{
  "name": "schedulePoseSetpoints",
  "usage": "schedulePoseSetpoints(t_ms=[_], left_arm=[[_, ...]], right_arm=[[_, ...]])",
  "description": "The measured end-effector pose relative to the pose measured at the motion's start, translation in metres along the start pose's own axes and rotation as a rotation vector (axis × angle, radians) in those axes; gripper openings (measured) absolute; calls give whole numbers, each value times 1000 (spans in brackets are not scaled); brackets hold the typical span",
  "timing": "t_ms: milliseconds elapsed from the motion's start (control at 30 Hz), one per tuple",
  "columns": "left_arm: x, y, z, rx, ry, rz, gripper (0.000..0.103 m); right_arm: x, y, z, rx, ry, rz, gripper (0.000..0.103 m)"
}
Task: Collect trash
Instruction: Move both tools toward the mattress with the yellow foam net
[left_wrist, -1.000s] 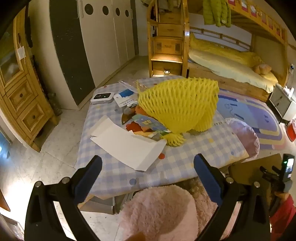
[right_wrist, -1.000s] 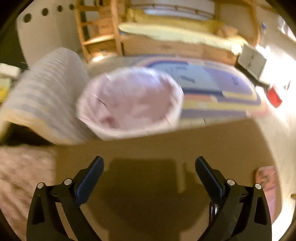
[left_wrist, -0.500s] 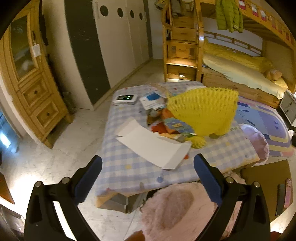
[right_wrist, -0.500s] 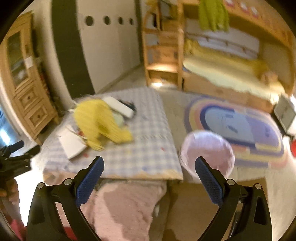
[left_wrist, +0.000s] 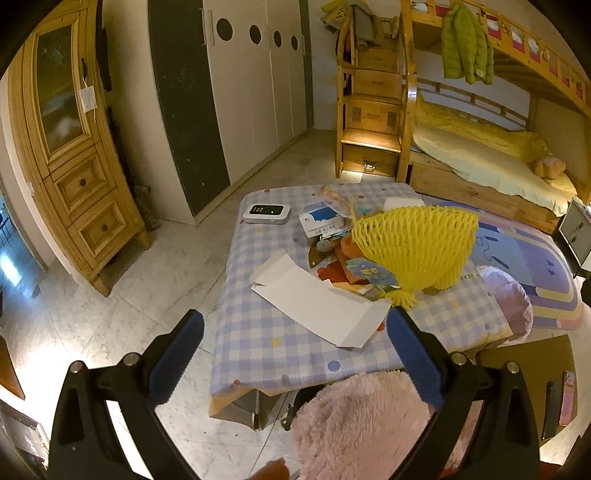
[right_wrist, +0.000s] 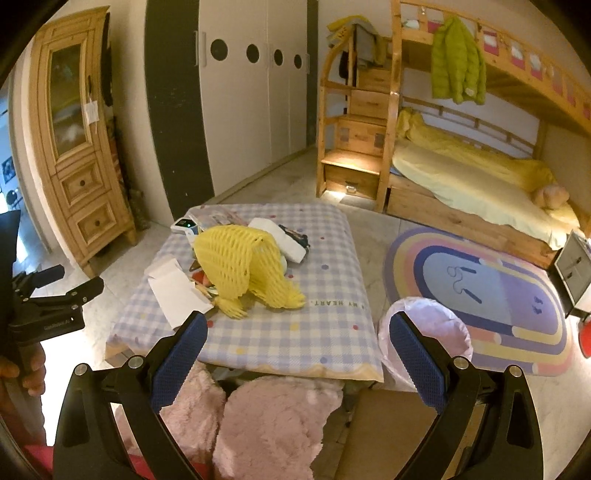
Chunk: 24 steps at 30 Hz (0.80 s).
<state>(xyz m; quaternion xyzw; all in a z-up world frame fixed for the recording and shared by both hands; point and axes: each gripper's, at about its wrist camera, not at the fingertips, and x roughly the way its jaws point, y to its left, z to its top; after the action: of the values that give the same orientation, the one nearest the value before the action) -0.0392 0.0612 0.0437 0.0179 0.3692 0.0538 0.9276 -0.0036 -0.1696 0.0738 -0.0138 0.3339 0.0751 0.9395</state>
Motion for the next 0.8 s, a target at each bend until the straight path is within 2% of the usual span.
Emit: schedulePoseSetpoints(t_ms=[800], left_arm=[[12,0,-5,-3,25,5,96]], right_arm=[[8,1,-3,3,13,1,97]])
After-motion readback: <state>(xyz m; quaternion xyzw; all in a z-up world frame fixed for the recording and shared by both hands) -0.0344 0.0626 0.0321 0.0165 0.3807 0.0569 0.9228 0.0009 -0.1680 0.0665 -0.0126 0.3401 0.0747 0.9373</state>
